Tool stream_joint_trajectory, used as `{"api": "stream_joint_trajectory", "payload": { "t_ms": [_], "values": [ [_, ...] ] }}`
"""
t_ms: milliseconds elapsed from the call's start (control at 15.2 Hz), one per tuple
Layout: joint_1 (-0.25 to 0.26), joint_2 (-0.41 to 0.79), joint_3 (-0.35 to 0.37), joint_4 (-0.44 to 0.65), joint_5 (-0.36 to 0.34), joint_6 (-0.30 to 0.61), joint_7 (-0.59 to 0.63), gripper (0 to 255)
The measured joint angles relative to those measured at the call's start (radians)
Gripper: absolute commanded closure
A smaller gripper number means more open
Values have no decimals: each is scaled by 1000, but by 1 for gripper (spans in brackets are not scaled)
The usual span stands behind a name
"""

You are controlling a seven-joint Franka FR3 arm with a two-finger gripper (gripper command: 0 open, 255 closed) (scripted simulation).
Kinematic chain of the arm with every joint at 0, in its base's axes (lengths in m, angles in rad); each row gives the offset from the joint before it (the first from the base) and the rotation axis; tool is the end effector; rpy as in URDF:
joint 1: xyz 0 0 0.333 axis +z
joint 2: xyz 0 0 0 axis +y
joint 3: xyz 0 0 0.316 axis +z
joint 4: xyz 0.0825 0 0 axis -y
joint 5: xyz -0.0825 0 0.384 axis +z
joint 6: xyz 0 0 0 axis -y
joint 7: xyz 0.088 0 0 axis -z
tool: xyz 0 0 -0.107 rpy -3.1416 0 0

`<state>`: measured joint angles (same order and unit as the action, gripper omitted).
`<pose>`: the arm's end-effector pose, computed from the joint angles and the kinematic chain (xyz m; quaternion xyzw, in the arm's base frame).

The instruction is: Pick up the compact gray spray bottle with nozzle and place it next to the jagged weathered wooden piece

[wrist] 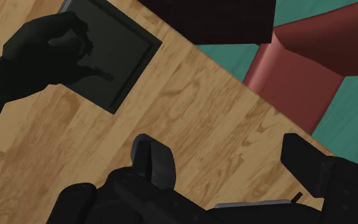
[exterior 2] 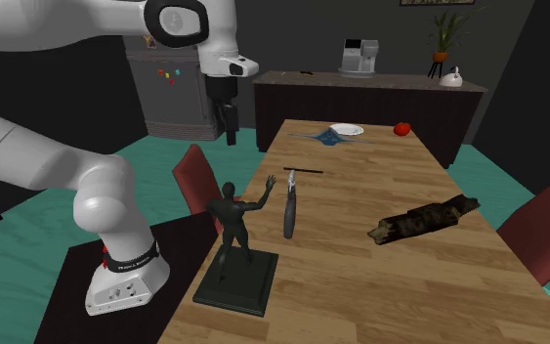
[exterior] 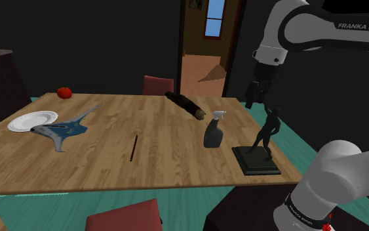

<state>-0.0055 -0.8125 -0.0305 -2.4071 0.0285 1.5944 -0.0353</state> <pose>0.3010 -0.0104 0.5765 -0.9997 -0.0041 -0.0006 0.0253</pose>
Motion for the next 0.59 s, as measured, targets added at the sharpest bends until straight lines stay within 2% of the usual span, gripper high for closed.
{"api": "stream_joint_trajectory", "payload": {
  "t_ms": [198,594],
  "values": [
    [9,-16,-31,-44,-10,51,-58,0],
    [50,-32,-208,-235,-56,333,-364,0]
  ]
}}
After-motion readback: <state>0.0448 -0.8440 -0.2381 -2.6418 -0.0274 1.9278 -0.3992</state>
